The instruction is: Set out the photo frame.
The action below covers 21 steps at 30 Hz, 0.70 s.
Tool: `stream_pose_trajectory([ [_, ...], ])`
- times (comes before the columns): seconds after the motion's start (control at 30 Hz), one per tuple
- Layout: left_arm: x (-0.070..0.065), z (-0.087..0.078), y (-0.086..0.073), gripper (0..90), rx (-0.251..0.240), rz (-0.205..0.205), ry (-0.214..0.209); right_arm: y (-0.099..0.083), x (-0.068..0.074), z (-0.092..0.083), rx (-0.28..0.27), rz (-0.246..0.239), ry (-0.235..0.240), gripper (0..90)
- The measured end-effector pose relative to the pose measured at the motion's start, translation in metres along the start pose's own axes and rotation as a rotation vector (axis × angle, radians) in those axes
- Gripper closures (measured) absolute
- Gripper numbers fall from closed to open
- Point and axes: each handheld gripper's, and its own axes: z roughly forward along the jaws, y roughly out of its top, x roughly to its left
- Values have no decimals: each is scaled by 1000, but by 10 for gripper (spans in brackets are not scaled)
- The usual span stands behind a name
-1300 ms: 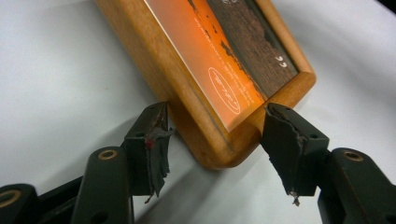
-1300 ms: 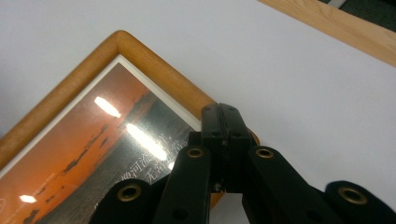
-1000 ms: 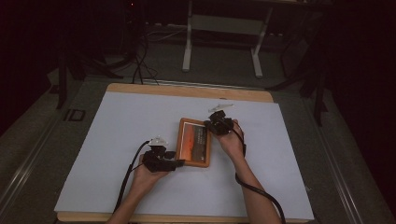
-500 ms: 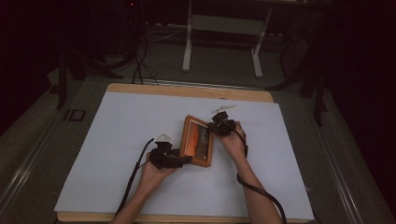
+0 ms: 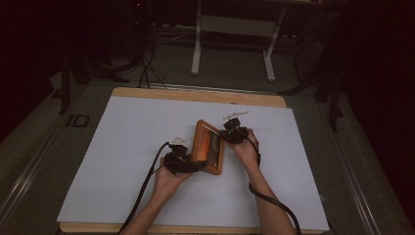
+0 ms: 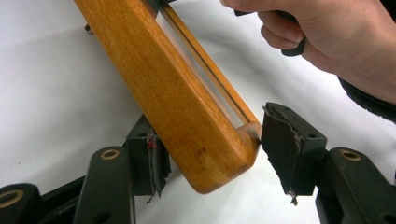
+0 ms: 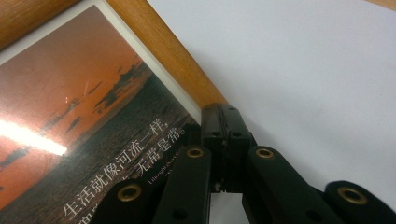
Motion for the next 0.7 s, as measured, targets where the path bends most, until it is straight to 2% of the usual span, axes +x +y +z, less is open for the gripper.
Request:
stream_pose_trajectory([
  [0.2,2,1,3,480,-13,-59,6,0,-1,0,-1,-3,5,900],
  [0.27,2,1,4,491,-12,-65,5,0,-1,0,0,-4,5,900],
  [0.37,0,2,5,505,-12,-57,4,0,-2,-1,1,-6,5,900],
  [0.5,-9,3,10,509,-1,-29,42,-1,-2,-3,8,-13,-5,900],
  [0.57,-10,3,11,521,-2,-27,47,-1,-3,-4,7,-14,-6,900],
  [0.7,-14,4,13,551,-10,-5,55,-5,-8,-21,-28,-18,-11,855],
])
